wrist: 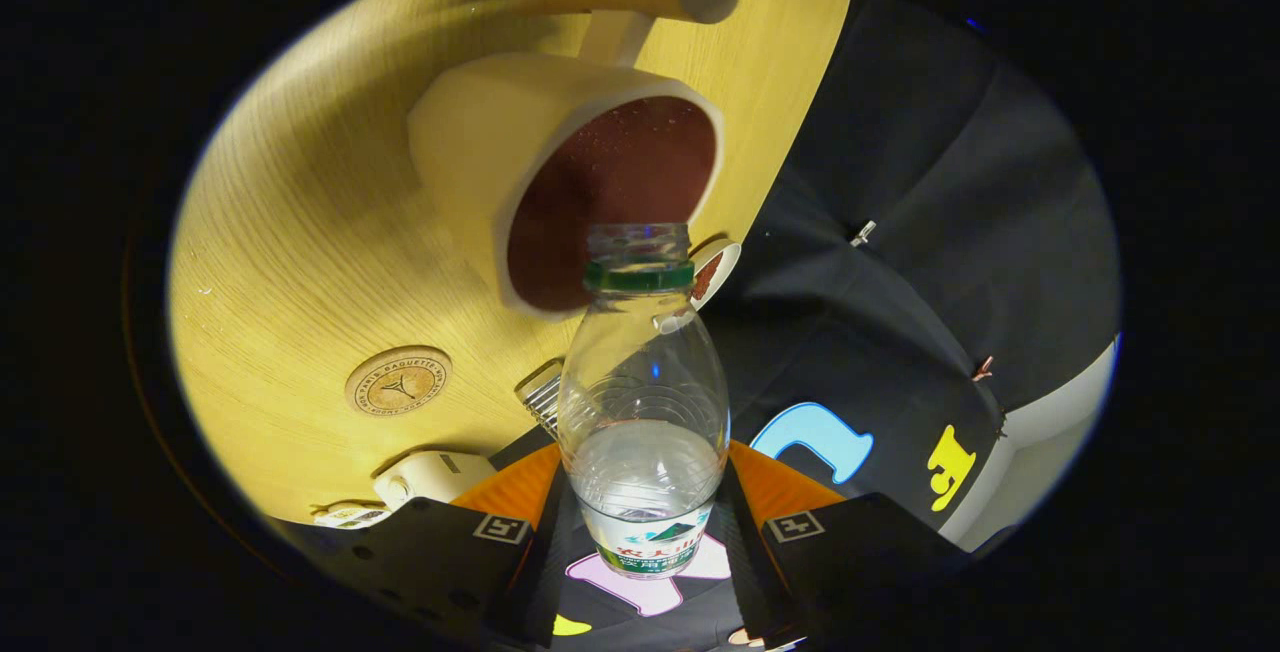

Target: Take the bottle from table, then pour the juice into the cup, finally place the bottle on the coaster

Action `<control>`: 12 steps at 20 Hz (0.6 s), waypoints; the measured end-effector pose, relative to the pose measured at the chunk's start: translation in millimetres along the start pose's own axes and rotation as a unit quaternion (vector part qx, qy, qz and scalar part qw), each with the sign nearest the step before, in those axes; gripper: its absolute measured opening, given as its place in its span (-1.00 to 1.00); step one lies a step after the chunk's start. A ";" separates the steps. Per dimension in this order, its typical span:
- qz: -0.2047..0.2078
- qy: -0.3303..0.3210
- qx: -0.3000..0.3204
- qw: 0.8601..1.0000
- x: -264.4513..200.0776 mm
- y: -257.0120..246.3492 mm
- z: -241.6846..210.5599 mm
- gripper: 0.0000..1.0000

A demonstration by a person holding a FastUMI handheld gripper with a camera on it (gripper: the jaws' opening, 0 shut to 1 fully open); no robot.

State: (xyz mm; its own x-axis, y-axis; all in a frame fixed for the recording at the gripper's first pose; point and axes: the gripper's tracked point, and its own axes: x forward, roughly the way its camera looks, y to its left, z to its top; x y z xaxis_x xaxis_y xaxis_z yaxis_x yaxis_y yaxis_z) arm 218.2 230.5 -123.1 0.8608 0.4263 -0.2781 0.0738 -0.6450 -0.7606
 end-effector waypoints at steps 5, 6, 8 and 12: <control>-0.007 0.028 0.082 0.996 -17.1 -9.1 -22.8 0.41; -0.020 0.033 0.102 0.994 -23.0 -18.2 -25.6 0.42; -0.038 0.047 0.140 0.988 -33.1 -34.9 -37.5 0.41; -0.037 0.093 0.262 0.960 -58.4 -45.8 -73.9 0.42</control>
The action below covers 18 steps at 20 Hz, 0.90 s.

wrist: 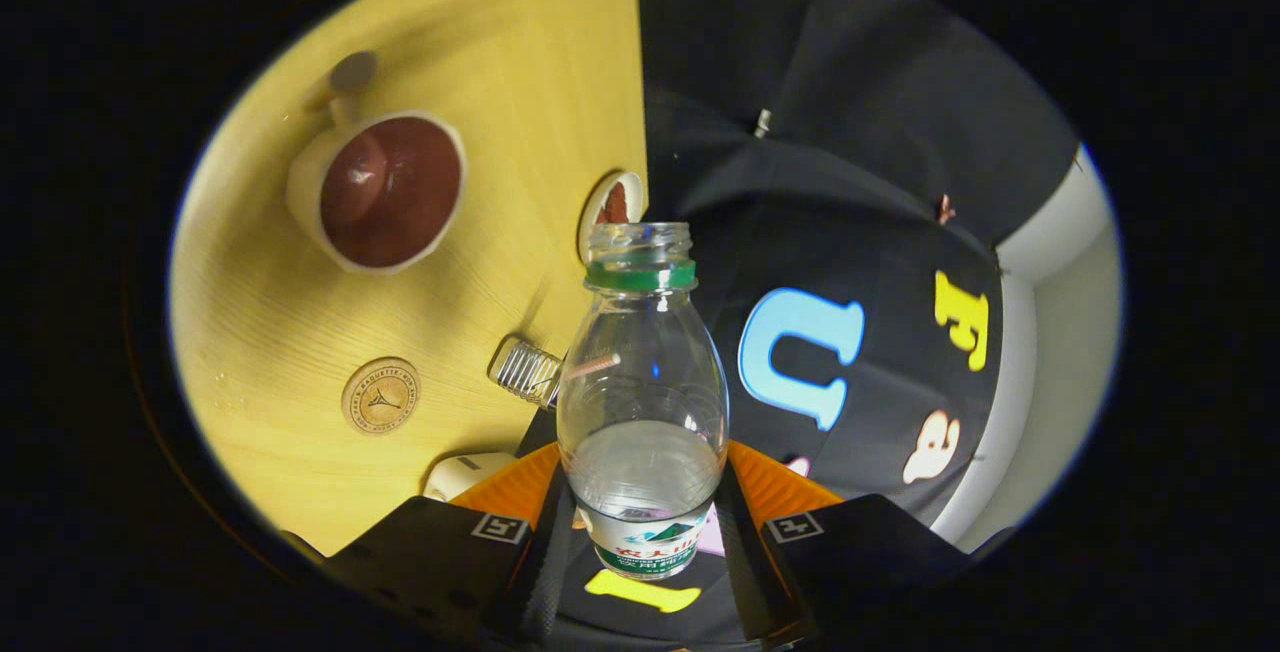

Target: Take the bottle from table, then pour the juice into the cup, finally place the bottle on the coaster

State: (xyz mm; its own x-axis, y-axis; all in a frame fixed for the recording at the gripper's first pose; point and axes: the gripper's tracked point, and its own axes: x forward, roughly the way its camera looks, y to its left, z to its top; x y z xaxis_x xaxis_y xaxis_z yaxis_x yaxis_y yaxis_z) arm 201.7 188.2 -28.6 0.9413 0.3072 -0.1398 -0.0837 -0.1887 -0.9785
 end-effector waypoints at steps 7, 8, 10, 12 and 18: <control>0.022 0.091 0.297 0.950 -26.2 -26.6 -48.2 0.41; 0.026 0.095 0.337 0.936 -28.9 -23.9 -50.2 0.42; 0.025 0.094 0.424 0.900 -33.3 -23.9 -44.9 0.42; 0.027 0.090 0.496 0.863 -31.1 -20.9 -42.7 0.42; 0.023 0.058 0.608 0.792 -12.5 -17.3 -40.9 0.42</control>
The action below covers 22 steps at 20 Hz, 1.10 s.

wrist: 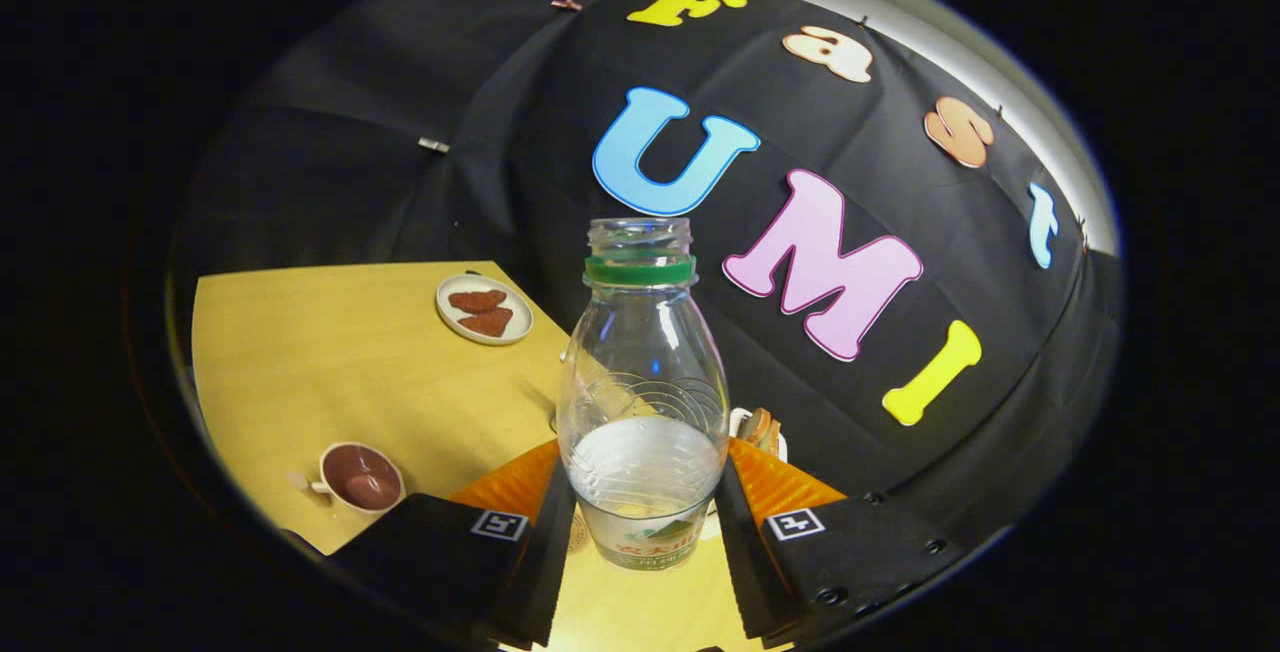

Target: Take the bottle from table, then pour the juice into the cup, finally place the bottle on the coaster

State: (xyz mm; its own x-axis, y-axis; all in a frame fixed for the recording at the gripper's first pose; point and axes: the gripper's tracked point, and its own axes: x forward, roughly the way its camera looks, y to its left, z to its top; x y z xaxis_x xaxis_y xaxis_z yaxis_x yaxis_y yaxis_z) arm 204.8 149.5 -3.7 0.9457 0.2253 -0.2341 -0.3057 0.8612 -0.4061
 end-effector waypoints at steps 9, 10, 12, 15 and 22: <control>0.039 0.016 0.178 0.983 46.3 16.3 -64.8 0.43; 0.039 0.015 0.190 0.981 51.9 16.8 -72.4 0.42; 0.039 0.012 0.210 0.977 63.8 16.5 -84.7 0.42; 0.041 0.014 0.232 0.972 79.0 22.0 -101.7 0.42; 0.047 -0.013 0.219 0.975 97.7 30.4 -116.0 0.44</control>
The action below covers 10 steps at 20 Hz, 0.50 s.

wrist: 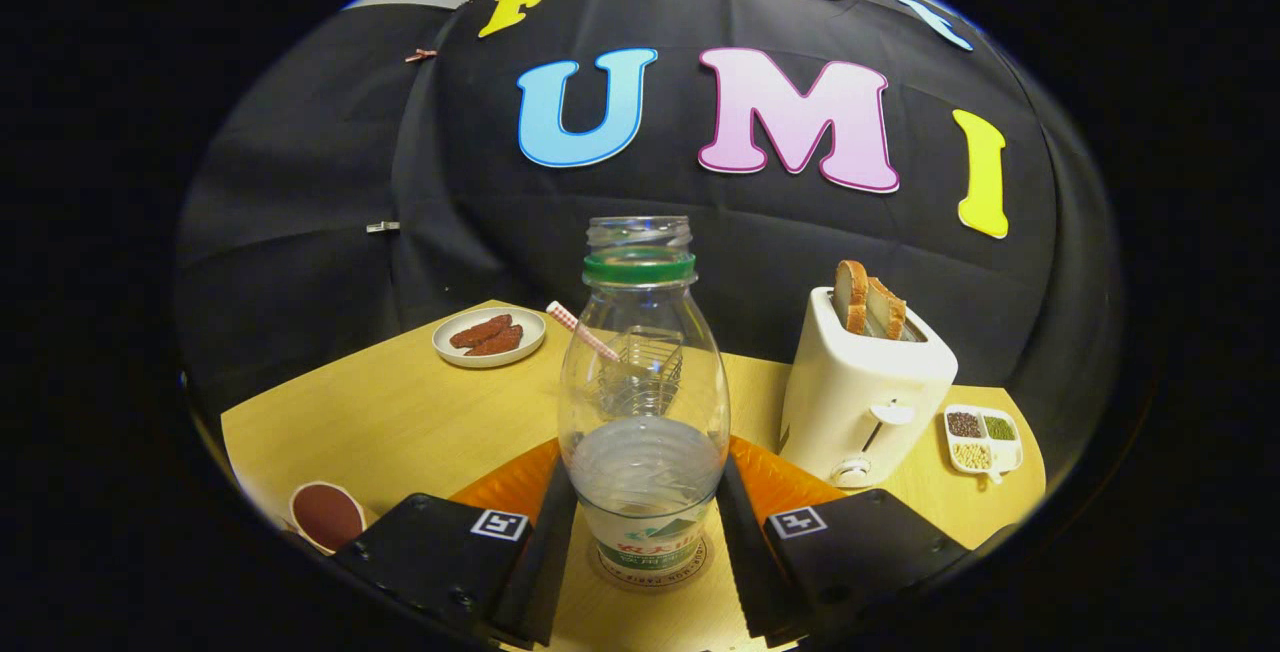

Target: Take the bottle from table, then pour the juice into the cup, finally place the bottle on the coaster

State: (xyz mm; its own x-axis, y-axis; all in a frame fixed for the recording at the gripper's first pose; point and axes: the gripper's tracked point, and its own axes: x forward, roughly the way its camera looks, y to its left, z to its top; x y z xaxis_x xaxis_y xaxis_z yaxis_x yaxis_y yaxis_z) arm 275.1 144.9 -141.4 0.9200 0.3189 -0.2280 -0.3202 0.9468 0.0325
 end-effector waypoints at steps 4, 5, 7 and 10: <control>0.001 -0.017 -0.007 1.000 4.7 -2.9 -3.0 0.46; -0.001 -0.016 -0.005 1.000 5.9 -5.5 -5.5 0.46; -0.002 -0.009 0.006 1.000 8.0 -7.8 -13.1 0.47; -0.002 -0.004 0.006 1.000 8.3 -6.8 -22.4 0.48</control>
State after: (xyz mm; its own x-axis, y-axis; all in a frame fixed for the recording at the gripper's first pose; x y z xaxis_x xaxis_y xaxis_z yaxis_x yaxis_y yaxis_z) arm 279.8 140.1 -165.3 0.9227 0.3158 -0.2213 -0.3140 0.9484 0.0442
